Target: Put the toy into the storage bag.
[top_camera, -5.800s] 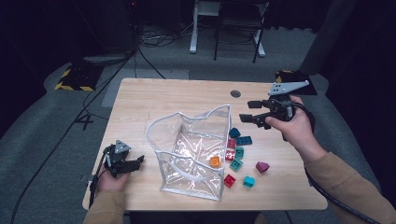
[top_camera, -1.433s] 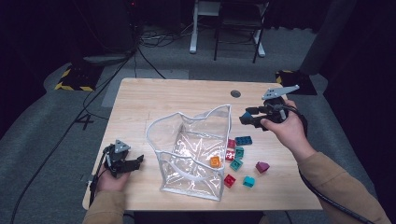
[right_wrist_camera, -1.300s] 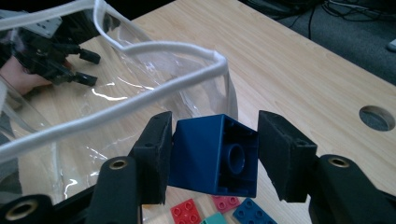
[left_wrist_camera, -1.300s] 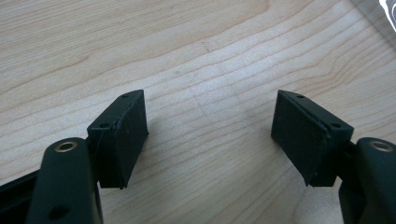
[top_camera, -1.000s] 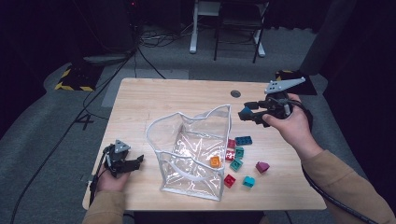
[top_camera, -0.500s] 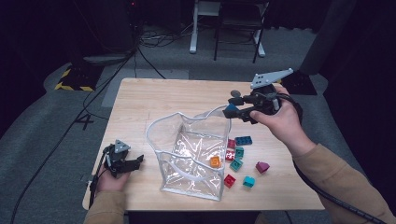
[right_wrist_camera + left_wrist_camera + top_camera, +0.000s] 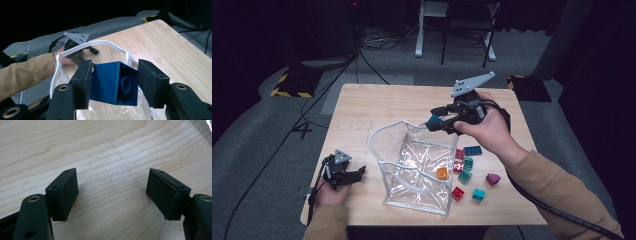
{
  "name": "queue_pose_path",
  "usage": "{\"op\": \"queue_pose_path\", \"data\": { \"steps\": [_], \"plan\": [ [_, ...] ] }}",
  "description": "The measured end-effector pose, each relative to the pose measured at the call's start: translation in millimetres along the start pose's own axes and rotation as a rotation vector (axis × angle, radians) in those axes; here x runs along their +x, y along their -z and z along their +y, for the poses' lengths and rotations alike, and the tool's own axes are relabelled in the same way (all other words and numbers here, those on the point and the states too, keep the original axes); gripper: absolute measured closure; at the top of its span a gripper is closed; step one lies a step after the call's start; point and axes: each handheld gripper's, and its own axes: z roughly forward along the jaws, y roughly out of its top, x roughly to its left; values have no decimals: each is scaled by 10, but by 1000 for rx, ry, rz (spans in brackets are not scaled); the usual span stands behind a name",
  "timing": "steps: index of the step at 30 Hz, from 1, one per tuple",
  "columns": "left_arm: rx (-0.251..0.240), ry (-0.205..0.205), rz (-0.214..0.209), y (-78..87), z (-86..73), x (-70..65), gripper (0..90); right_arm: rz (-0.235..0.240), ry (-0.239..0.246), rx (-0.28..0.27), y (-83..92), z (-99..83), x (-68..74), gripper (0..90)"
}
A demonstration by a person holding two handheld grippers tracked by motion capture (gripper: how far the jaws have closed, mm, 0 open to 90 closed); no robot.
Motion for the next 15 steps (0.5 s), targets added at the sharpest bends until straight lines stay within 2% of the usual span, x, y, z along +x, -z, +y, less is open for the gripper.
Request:
{"op": "queue_pose_path", "data": {
  "steps": [9,15],
  "plan": [
    [-1,-1,-1,-5,3,5,256,51,17,36,-285,59,156,477],
    [-1,0,-1,-6,4,5,256,75,23,82,-487,20,239,477]
  ]
}}
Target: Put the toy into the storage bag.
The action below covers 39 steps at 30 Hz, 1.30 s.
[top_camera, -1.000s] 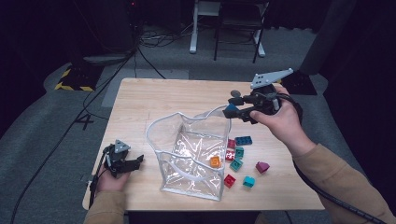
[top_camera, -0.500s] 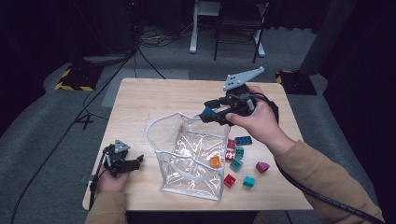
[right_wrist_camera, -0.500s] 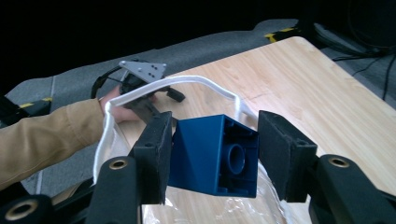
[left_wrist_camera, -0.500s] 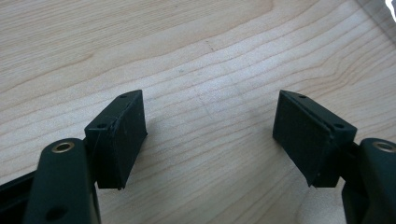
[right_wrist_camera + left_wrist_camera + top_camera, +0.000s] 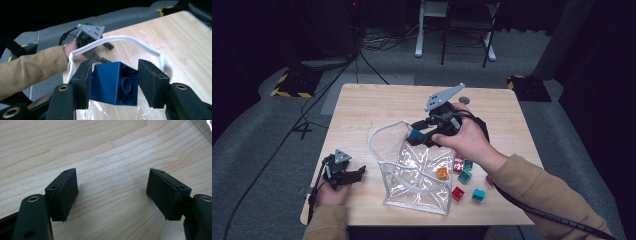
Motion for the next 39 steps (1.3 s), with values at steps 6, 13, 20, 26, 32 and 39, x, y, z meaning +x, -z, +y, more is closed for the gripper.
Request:
{"op": "queue_pose_path", "data": {
  "steps": [6,13,20,26,32,39],
  "plan": [
    [0,1,2,-1,1,2,256,19,-10,57,-195,-77,19,477],
    [0,1,2,-1,1,2,256,12,-30,150,-298,-167,33,476],
    [0,1,2,-1,1,2,256,-4,-37,235,-335,-258,43,477],
    [0,0,2,0,1,2,256,17,-38,252,-358,-334,57,497],
    [0,0,2,-1,1,2,256,17,-40,256,-349,-373,57,493],
    [0,0,2,-1,1,2,256,4,-60,202,-246,-390,30,401]
  ]
}}
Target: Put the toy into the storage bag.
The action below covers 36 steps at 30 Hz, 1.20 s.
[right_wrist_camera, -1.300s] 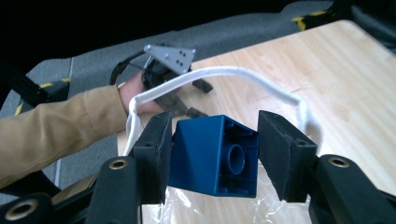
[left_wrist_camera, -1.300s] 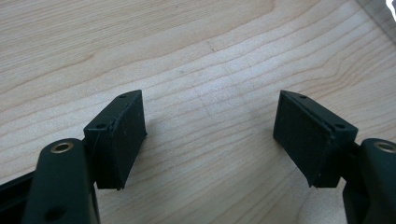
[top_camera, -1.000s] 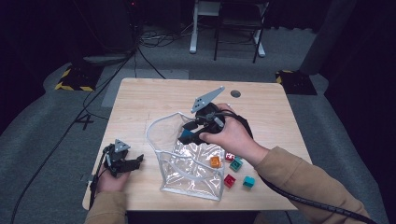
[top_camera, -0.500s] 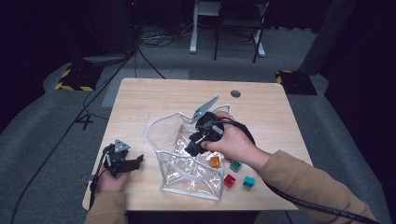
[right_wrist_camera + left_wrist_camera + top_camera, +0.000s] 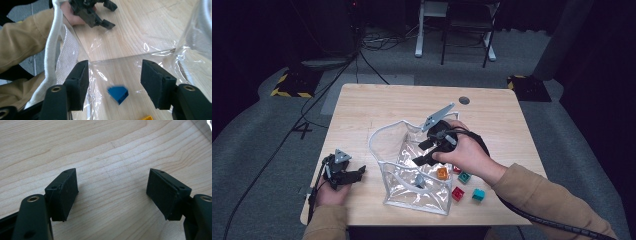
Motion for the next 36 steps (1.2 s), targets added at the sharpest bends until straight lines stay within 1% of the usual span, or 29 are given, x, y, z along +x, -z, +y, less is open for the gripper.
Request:
{"op": "queue_pose_path", "data": {
  "steps": [3,7,14,19,23,30,36],
  "plan": [
    [0,0,0,0,0,0,256,-6,-6,-33,78,-19,-20,387],
    [-1,0,0,-1,0,2,255,-10,-12,-91,241,-60,-35,381],
    [0,0,-1,-1,0,0,255,-50,-16,-165,523,-171,-37,370],
    [2,-3,0,1,0,0,255,-82,-21,-218,748,-293,-31,366],
    [0,0,0,-1,0,-1,255,-112,-34,-246,909,-405,-48,362],
    [0,0,0,-1,0,-1,255,-174,-74,-291,1160,-641,-129,351],
    [0,0,0,-1,0,-1,255,-234,-123,-322,1351,-856,-196,342]
  ]
}}
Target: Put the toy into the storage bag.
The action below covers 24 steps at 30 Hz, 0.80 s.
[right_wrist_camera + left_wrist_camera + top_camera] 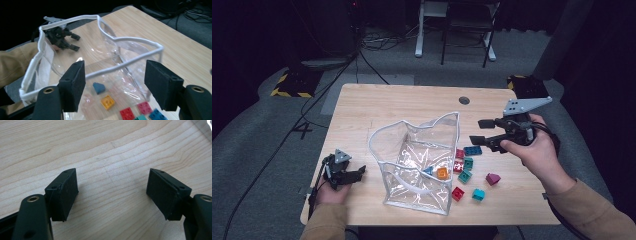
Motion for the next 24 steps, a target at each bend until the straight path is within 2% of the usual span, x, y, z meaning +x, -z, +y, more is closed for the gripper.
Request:
{"op": "queue_pose_path", "data": {
  "steps": [9,13,24],
  "plan": [
    [0,0,0,-1,1,2,255,-86,-54,-14,176,-218,-161,337],
    [-1,2,-1,-2,1,1,255,-113,-83,-13,208,-308,-248,332],
    [1,-1,-1,-1,2,2,255,-184,-125,6,209,-567,-447,323]
  ]
}}
